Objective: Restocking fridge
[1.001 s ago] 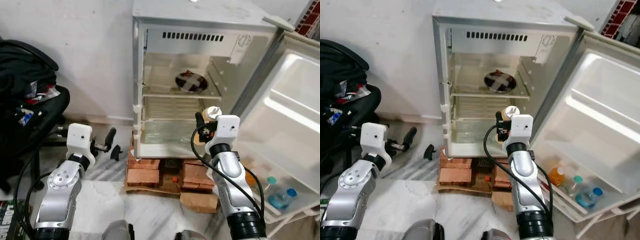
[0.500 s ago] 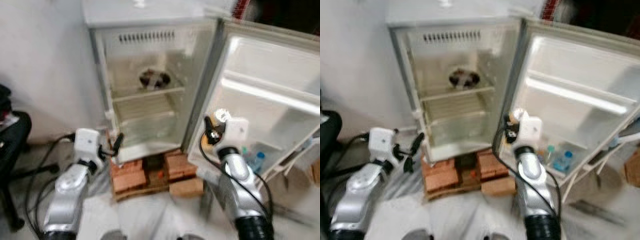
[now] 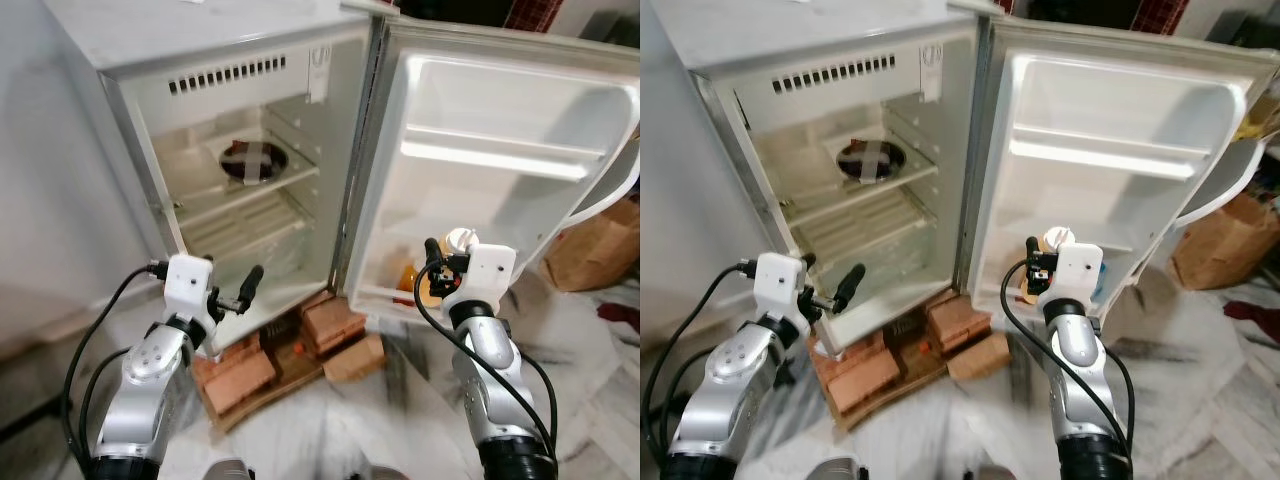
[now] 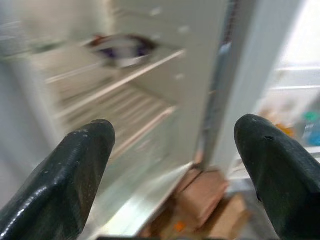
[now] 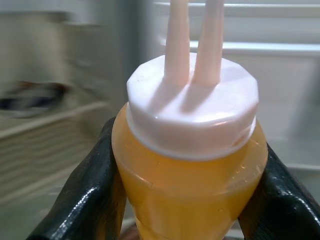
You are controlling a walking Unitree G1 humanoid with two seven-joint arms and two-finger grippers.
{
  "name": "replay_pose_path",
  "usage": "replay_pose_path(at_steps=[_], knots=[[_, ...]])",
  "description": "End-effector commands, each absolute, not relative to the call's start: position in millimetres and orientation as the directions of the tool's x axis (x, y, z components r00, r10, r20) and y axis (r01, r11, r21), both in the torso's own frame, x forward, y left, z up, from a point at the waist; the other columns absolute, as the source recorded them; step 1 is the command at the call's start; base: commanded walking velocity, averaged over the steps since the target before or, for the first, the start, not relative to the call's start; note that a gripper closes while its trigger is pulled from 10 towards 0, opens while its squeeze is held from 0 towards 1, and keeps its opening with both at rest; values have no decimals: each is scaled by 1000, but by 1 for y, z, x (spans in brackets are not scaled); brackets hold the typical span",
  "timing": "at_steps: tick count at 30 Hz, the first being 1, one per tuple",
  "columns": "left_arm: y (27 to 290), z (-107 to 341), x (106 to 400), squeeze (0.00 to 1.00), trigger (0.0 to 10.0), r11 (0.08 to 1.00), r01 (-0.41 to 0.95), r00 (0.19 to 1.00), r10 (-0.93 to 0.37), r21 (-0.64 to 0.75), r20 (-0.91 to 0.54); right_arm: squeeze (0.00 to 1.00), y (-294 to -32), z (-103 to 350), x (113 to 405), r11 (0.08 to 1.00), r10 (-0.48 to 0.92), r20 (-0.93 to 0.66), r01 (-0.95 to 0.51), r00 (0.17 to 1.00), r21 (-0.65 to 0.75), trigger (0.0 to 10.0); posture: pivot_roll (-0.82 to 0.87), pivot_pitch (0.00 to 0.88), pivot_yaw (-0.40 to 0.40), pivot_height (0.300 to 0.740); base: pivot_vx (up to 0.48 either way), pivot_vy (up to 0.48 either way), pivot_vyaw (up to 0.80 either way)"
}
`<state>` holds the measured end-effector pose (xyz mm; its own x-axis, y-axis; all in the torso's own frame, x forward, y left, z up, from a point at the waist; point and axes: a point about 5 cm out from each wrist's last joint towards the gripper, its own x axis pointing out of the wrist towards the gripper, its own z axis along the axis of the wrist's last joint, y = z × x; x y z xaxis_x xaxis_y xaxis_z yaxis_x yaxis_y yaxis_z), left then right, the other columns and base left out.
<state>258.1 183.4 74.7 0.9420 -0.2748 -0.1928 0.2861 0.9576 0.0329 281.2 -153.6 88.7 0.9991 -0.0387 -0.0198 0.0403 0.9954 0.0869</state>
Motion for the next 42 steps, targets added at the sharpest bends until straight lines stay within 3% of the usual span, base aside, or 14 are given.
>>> replay_pose_path(at_steps=[1,11,28,42], knots=[[178,78,260,0,10000,946,323,933,-315,19,-175,0,-156,98,285,997,-34,18,33,999,71,10000,31,0,-60,740,0,0,0],[178,78,255,0,10000,933,360,922,-355,3,-154,0,-159,93,283,997,-43,-17,44,999,70,10000,27,0,-71,740,0,0,0],[172,79,257,0,10000,922,387,912,-385,-14,-138,0,-157,99,286,993,-36,-16,38,999,112,10000,16,0,-77,740,306,0,0],[171,78,256,0,10000,926,377,915,-374,-9,-153,0,-152,99,287,991,-8,-21,11,1000,132,10000,17,0,-81,740,263,0,-697]])
